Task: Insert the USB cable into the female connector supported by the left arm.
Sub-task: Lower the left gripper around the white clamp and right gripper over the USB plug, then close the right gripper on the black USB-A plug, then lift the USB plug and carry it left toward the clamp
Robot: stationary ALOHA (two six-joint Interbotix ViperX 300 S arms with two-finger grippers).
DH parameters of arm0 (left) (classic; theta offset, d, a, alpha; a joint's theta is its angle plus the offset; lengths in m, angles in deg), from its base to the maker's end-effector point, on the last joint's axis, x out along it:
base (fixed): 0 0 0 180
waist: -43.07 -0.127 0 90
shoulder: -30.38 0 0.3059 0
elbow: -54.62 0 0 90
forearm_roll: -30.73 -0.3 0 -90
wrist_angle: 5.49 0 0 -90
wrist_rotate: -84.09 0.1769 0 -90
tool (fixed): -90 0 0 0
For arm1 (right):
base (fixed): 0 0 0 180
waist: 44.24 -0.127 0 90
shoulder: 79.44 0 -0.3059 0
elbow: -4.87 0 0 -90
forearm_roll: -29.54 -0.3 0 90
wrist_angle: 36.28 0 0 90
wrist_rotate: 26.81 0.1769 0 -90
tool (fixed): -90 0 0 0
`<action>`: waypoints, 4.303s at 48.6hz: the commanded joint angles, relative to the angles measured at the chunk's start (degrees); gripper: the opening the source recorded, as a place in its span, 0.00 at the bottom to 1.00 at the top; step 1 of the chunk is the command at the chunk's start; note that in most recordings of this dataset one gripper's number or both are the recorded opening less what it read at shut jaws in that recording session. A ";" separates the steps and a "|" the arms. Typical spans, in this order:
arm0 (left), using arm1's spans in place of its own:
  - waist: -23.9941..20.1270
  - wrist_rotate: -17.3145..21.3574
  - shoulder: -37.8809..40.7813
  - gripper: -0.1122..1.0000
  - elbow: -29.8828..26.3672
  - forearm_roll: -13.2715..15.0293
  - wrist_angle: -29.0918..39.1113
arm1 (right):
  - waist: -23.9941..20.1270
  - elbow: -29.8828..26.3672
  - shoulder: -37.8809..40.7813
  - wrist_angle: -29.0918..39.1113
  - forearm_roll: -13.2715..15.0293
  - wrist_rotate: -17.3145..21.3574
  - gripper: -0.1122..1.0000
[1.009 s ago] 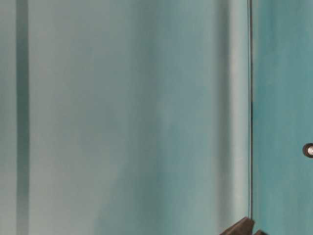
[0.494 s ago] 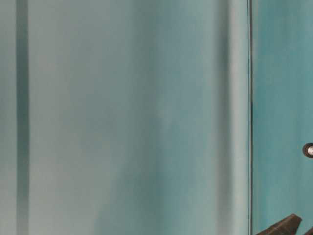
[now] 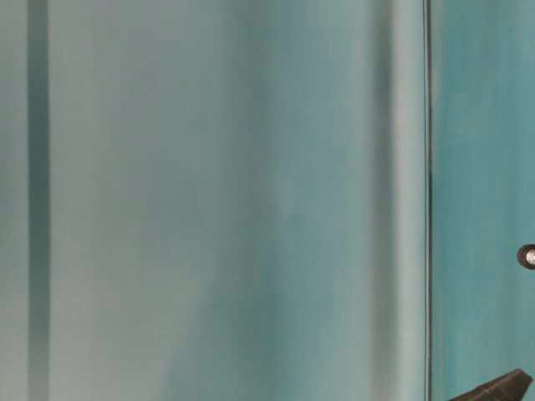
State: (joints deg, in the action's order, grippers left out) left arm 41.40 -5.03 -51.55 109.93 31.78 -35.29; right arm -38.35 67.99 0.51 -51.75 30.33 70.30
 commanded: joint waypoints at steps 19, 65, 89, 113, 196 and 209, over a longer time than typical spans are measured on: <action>-0.70 -1.14 -1.41 0.73 -1.93 0.09 3.25 | 2.20 1.58 0.88 -5.71 0.00 -0.09 0.64; -1.14 -2.02 -1.41 0.73 -2.29 0.09 3.34 | -0.09 -1.76 13.54 -11.95 0.00 2.55 0.64; -1.49 -1.93 -1.41 0.73 -2.55 0.09 3.25 | -0.09 -0.26 13.89 -11.78 0.09 2.29 0.59; -1.49 -1.93 -0.88 0.73 -3.25 0.09 3.25 | -1.58 -1.76 15.47 -11.87 0.09 2.29 0.52; -1.49 -1.05 3.43 0.73 -6.15 0.09 2.90 | -0.97 -22.32 18.19 12.30 2.11 -3.25 0.30; -1.41 -1.58 5.36 0.73 -6.24 0.09 2.20 | -0.62 -26.10 19.07 16.70 2.11 -2.90 0.30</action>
State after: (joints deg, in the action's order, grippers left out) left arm 40.00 -6.26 -46.10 104.48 31.78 -32.12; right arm -38.88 44.00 19.76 -35.05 32.27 67.05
